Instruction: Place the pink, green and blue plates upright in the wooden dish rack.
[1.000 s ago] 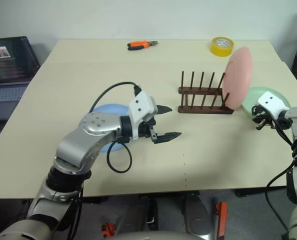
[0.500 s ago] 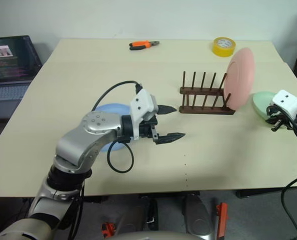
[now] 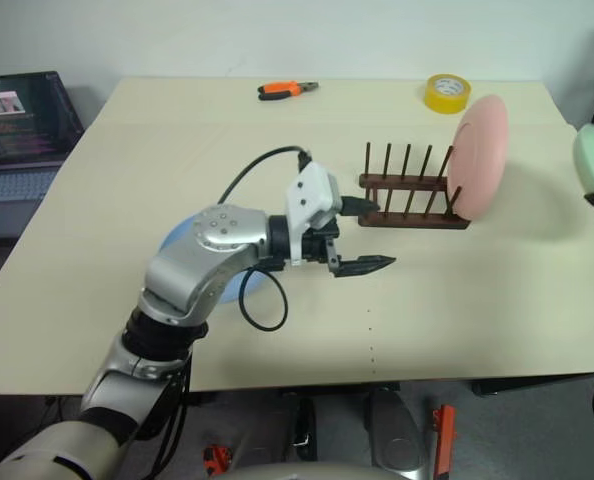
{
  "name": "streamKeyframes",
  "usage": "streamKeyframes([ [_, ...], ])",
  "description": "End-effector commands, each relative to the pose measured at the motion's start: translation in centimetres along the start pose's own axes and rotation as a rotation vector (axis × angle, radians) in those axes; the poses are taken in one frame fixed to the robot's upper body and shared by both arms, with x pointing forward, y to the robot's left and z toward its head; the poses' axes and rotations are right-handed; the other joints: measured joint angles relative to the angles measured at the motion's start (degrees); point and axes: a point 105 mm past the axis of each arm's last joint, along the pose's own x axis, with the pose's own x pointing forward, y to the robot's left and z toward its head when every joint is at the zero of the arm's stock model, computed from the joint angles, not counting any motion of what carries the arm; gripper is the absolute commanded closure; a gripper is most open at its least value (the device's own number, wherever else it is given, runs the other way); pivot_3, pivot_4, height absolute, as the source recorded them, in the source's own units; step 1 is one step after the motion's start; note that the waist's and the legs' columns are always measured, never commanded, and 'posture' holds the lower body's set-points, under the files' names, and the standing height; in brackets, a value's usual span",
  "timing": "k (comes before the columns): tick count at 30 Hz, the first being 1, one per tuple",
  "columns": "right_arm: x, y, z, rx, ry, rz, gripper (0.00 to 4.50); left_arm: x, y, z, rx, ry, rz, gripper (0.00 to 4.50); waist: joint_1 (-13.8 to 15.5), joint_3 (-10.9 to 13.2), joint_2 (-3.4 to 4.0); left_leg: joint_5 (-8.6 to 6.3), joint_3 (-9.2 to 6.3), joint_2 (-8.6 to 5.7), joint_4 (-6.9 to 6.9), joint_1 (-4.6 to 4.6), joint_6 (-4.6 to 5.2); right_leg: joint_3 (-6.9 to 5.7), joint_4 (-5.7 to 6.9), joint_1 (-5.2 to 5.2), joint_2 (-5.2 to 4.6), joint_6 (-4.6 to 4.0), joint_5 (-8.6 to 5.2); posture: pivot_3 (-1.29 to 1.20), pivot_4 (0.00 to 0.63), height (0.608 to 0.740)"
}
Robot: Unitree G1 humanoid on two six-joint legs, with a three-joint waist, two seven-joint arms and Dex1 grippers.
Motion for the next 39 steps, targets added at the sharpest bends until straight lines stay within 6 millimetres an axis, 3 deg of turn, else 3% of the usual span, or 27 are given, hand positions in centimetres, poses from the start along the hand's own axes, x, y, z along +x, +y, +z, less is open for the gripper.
streamKeyframes([
  [1, -3.2, 0.1, 6.9, -0.059, -0.278, -0.057, 4.47, -0.7, 1.0, 1.2, 0.065, -0.021, 0.012, 0.00, -0.3, 0.0, 0.02, 0.00, 0.01, 0.00, 0.00, 0.01, 0.00, 0.03, 0.04, -0.02, 0.00, 0.01, 0.00, 0.00, 0.150, 0.740],
  [5, -4.1, 1.8, 12.4, -0.057, -0.550, 0.011, 4.47, -1.1, 1.0, 1.1, 0.075, -0.014, -0.008, 0.00, -0.7, 0.0, 0.01, 0.00, 0.02, 0.04, 0.00, 0.08, 0.00, 0.06, 0.05, -0.02, 0.09, 0.03, 0.04, 0.00, 0.150, 0.740],
  [8, -3.1, 3.9, 16.8, 0.053, -0.802, 0.172, 4.47, -1.6, 1.1, 1.3, 0.053, -0.038, 0.016, 0.00, -0.8, 0.0, -0.04, 0.01, -0.01, 0.07, 0.01, 0.08, 0.01, 0.07, 0.02, -0.01, 0.11, 0.00, 0.06, 0.00, 0.150, 0.740],
  [13, -1.3, 7.4, 20.7, 0.233, -0.971, 0.462, 4.47, -2.4, 1.6, -0.1, 0.029, 0.011, 0.101, 0.00, -0.4, 0.0, -0.05, 0.01, -0.02, 0.09, -0.02, 0.00, 0.01, 0.04, 0.01, -0.06, 0.09, -0.10, 0.12, 0.00, 0.150, 0.740],
  [15, -0.4, 8.7, 21.3, 0.290, -0.985, 0.564, 4.47, -2.7, 1.2, -0.7, 0.018, 0.027, 0.114, 0.00, -0.3, 0.0, -0.05, 0.00, 0.00, 0.09, -0.06, -0.13, 0.02, 0.03, 0.01, -0.18, 0.06, -0.35, 0.25, 0.00, 0.150, 0.740],
  [19, 1.5, 9.6, 21.3, 0.411, -0.982, 0.652, 4.47, -3.8, 0.9, -0.8, -0.037, 0.002, 0.161, 0.00, 0.6, 0.0, -0.05, 0.00, -0.04, 0.04, -0.06, -0.58, 0.03, -0.07, 0.00, -0.52, -0.06, -0.35, 0.28, 0.00, 0.150, 0.740],
  [24, 4.2, 10.3, 19.5, 0.508, -0.894, 0.672, 4.47, -5.4, 1.3, -1.0, -0.067, -0.004, 0.237, 0.00, 1.1, 0.0, -0.05, -0.02, -0.04, 0.00, -0.05, -0.61, 0.05, -0.10, -0.05, -0.52, -0.14, -0.34, 0.29, 0.00, 0.150, 0.740],
  [31, 6.1, 11.3, 16.9, 0.579, -0.796, 0.668, 4.47, -5.9, 0.8, -1.5, -0.077, 0.023, 0.263, 0.00, 1.0, 0.0, -0.05, -0.01, -0.03, 0.01, -0.03, -0.58, 0.05, -0.10, -0.04, -0.50, -0.10, -0.34, 0.29, 0.00, 0.150, 0.740],
  [39, 6.7, 11.8, 14.9, 0.628, -0.729, 0.635, 4.47, -5.9, 0.5, -1.7, -0.085, 0.042, 0.265, 0.00, 1.0, 0.0, -0.05, -0.01, -0.03, 0.02, -0.03, -0.58, 0.05, -0.08, -0.02, -0.51, -0.05, -0.34, 0.29, 0.00, 0.150, 0.740],
])
